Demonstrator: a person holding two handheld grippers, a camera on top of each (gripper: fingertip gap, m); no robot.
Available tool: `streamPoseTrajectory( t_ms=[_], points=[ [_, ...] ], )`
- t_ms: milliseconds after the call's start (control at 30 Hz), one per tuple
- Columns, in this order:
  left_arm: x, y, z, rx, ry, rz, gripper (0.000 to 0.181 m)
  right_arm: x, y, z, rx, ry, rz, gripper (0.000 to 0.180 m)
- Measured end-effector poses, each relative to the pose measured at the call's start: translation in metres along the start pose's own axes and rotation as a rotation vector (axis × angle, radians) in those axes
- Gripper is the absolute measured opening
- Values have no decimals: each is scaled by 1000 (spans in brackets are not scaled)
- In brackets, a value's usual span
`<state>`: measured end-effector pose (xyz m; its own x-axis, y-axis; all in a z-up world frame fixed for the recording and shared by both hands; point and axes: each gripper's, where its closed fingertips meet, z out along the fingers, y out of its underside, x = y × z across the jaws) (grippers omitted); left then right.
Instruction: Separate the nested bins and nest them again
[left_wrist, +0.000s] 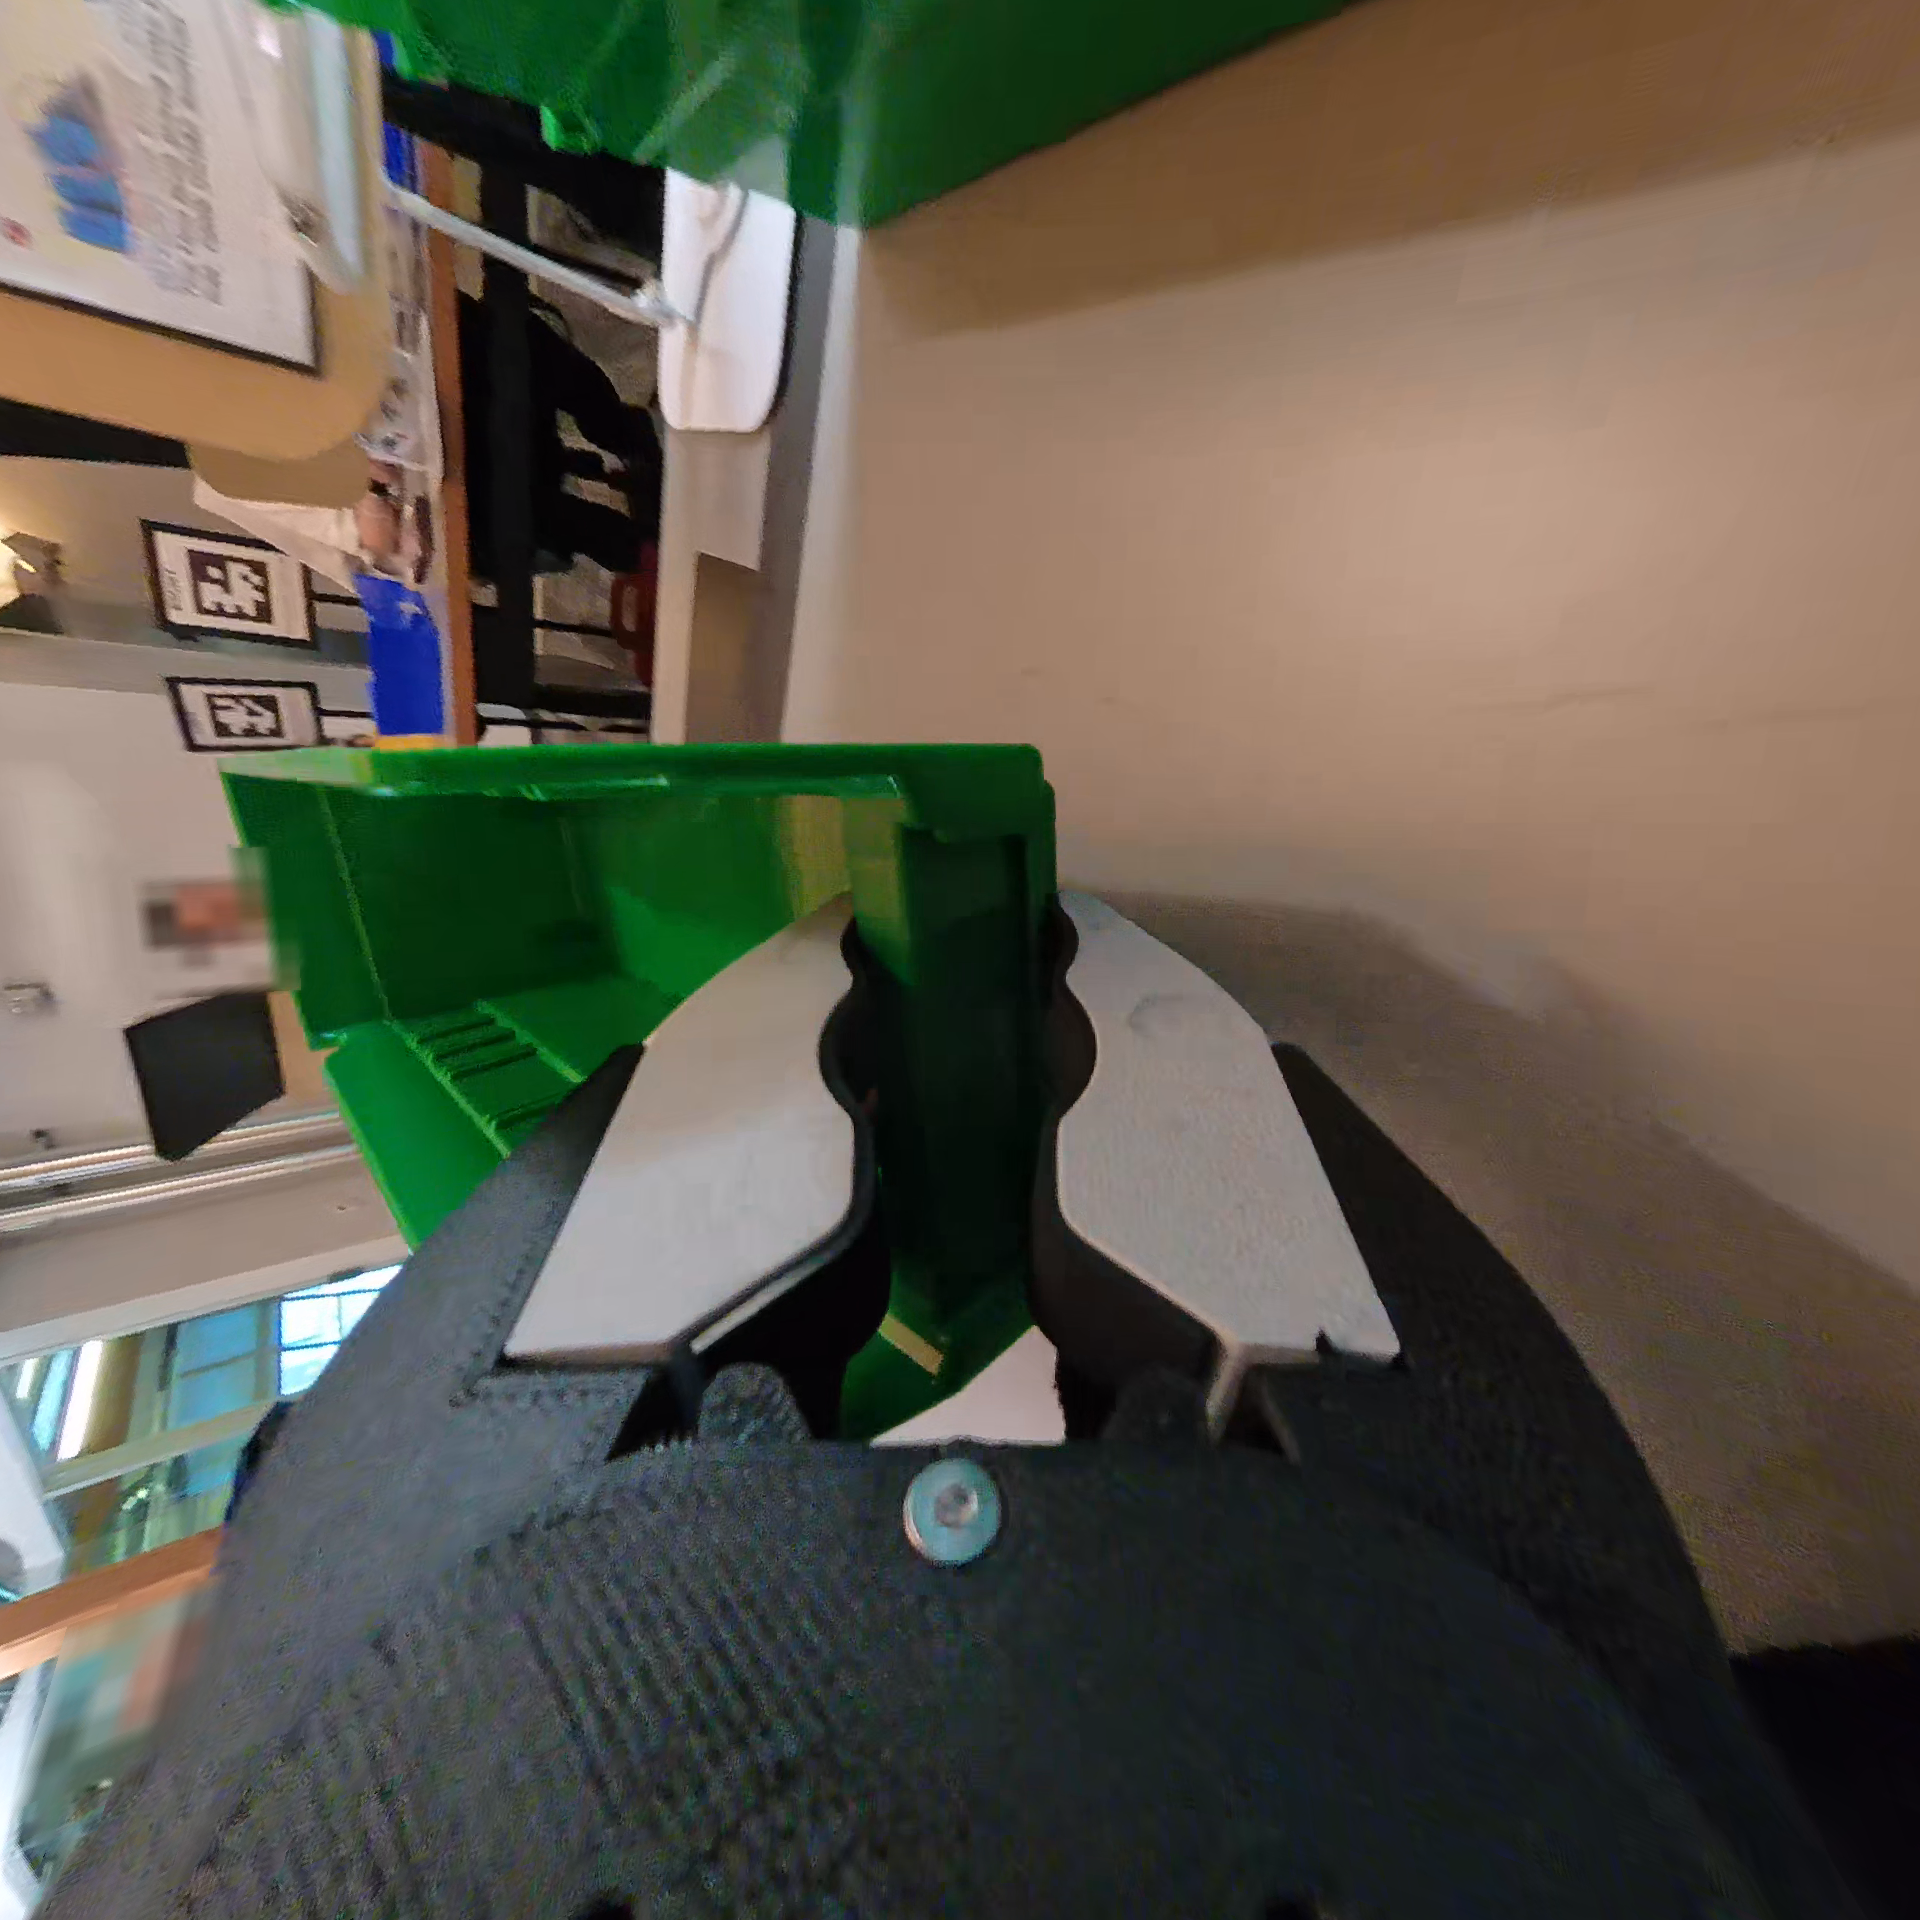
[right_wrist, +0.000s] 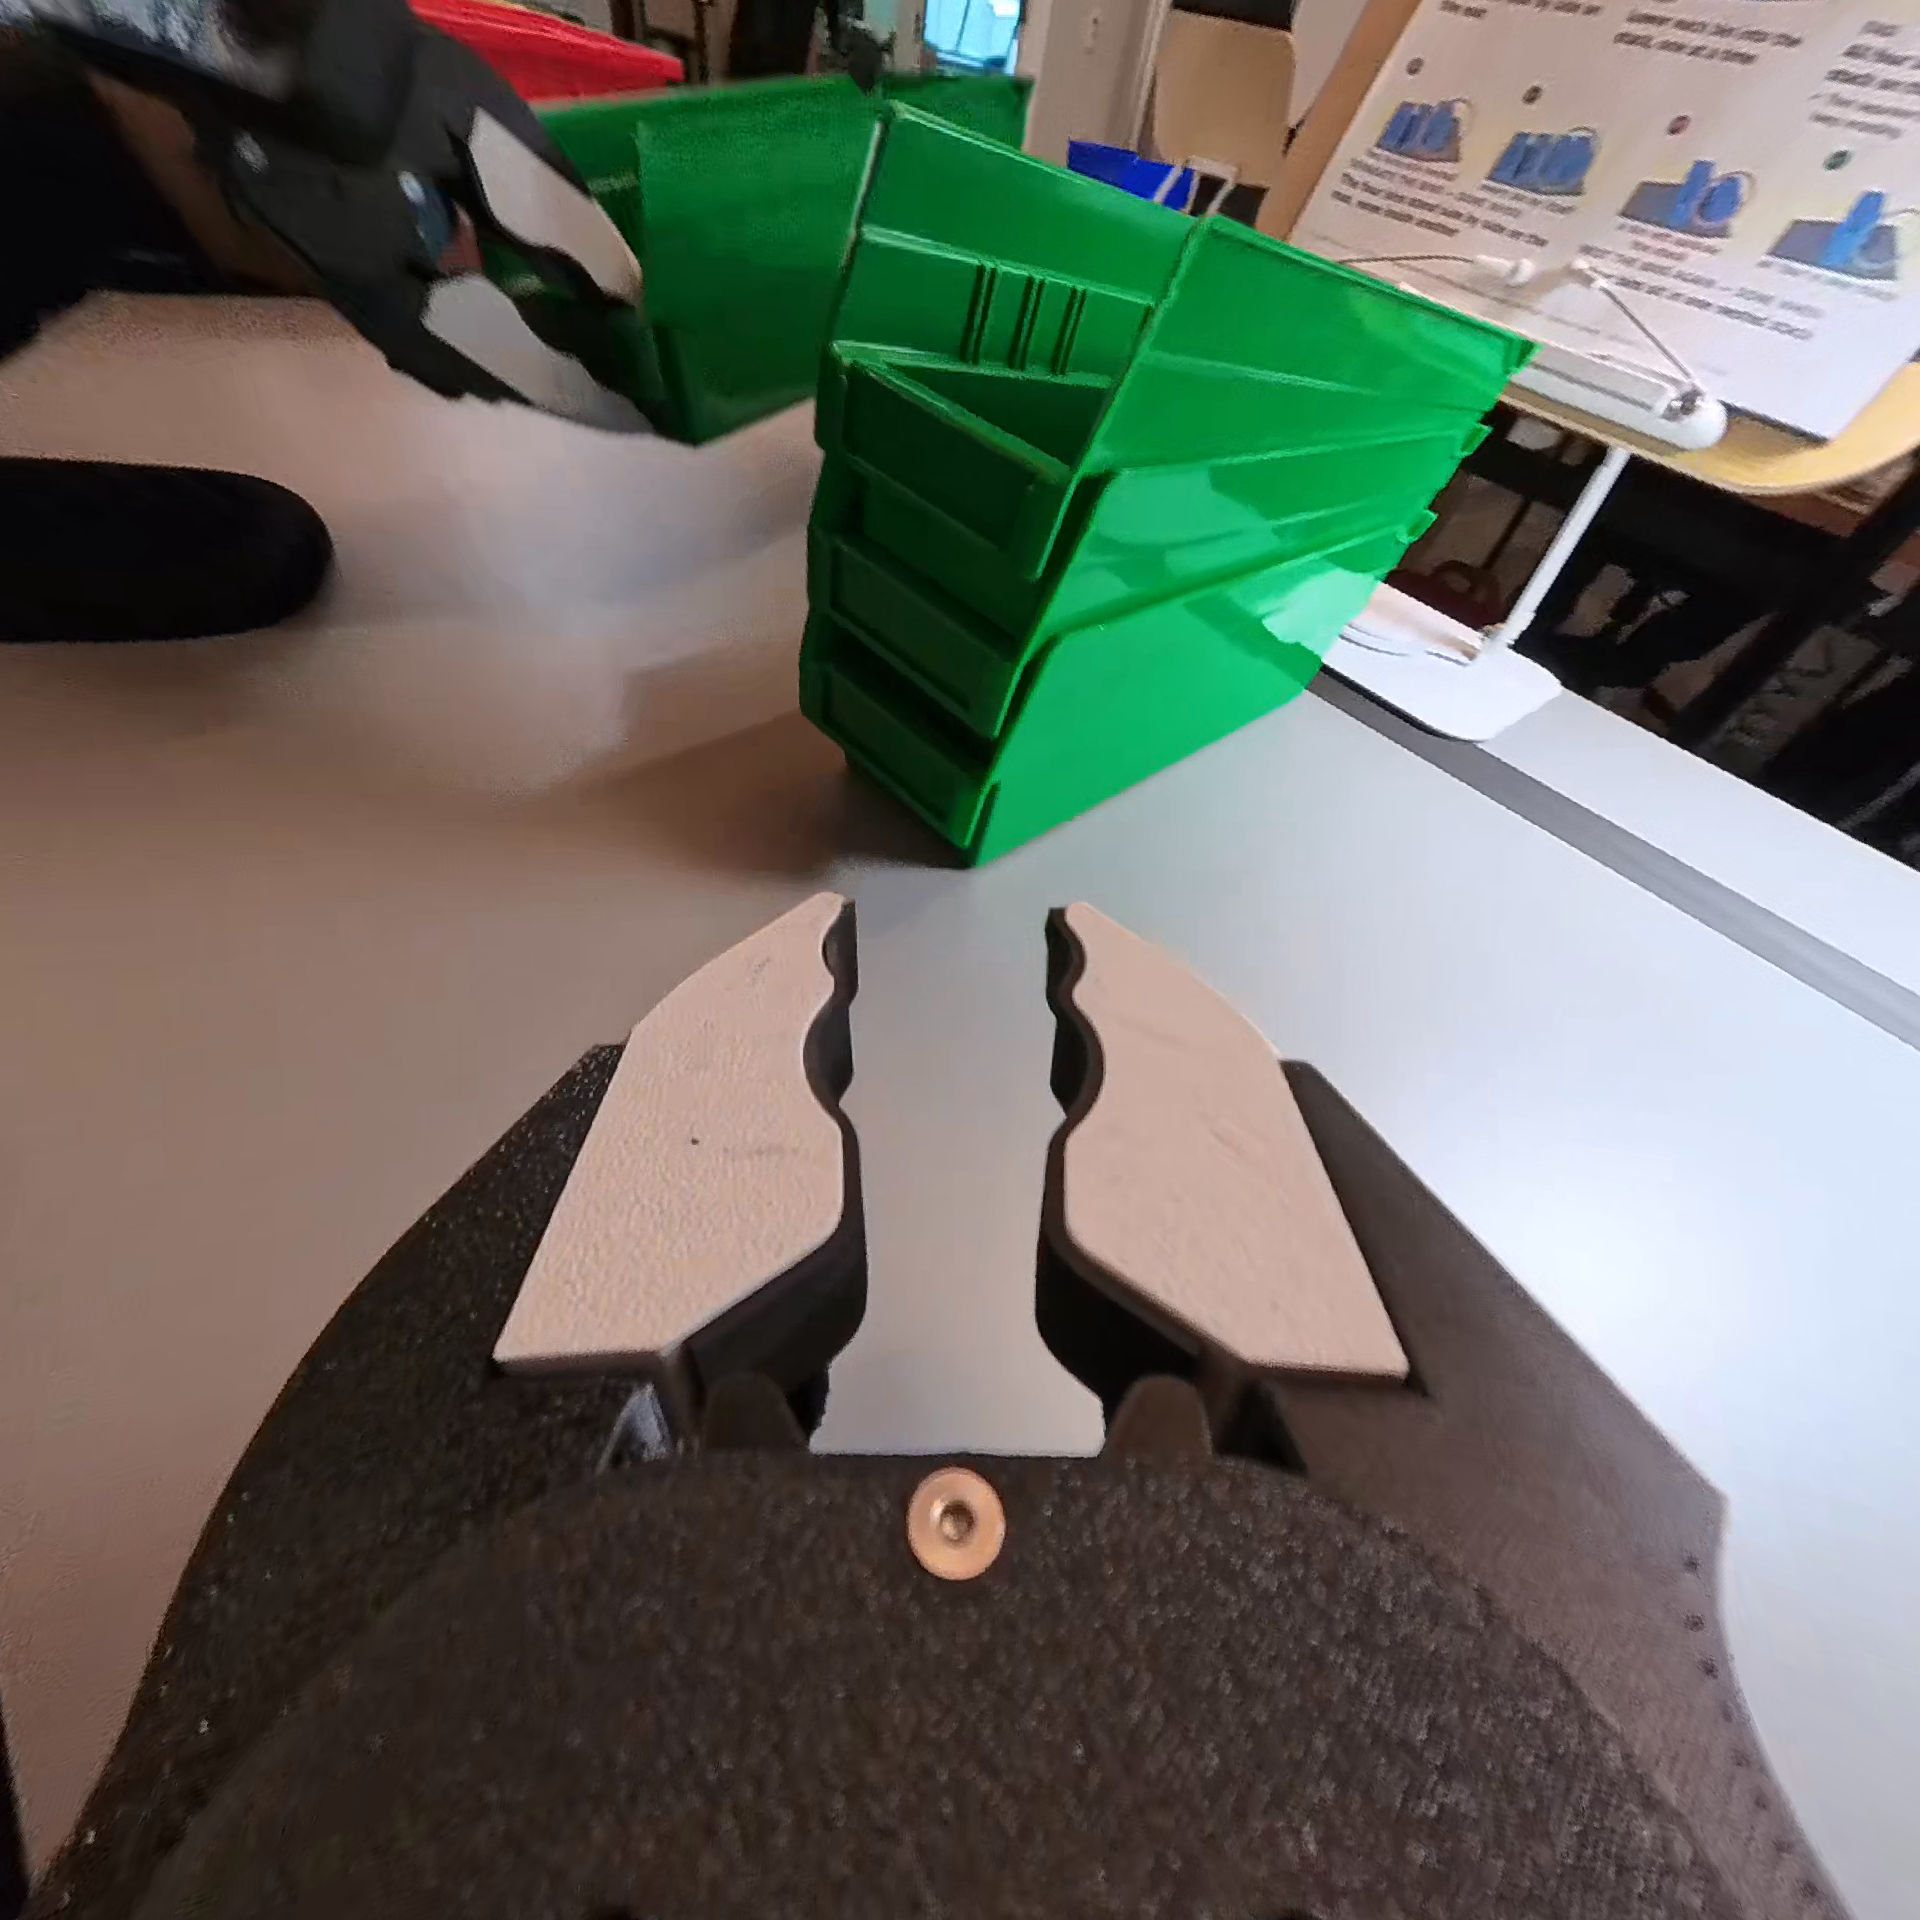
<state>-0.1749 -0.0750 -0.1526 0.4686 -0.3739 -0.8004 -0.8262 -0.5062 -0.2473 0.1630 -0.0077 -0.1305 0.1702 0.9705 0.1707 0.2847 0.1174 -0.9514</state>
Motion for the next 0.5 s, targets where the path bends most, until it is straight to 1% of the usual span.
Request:
streamPoseTrajectory(
  t_ms=[133, 300, 400, 500],
  points=[
    [-25, -32, -30, 30, -3, 28, 30, 2, 12, -20, 12, 54, 20, 36],
    [-57, -90, -63, 101, 45, 26, 30, 9, 14, -32, 30, 146, 69, 55],
    [-75, -129, -79, 146, 66, 25, 30, 11, 9, -36, 40, 172, 83, 61],
    [-87, -161, -88, 151, 75, 49, 30, 11, 4, -40, 43, 190, 88, 66]
  ],
)
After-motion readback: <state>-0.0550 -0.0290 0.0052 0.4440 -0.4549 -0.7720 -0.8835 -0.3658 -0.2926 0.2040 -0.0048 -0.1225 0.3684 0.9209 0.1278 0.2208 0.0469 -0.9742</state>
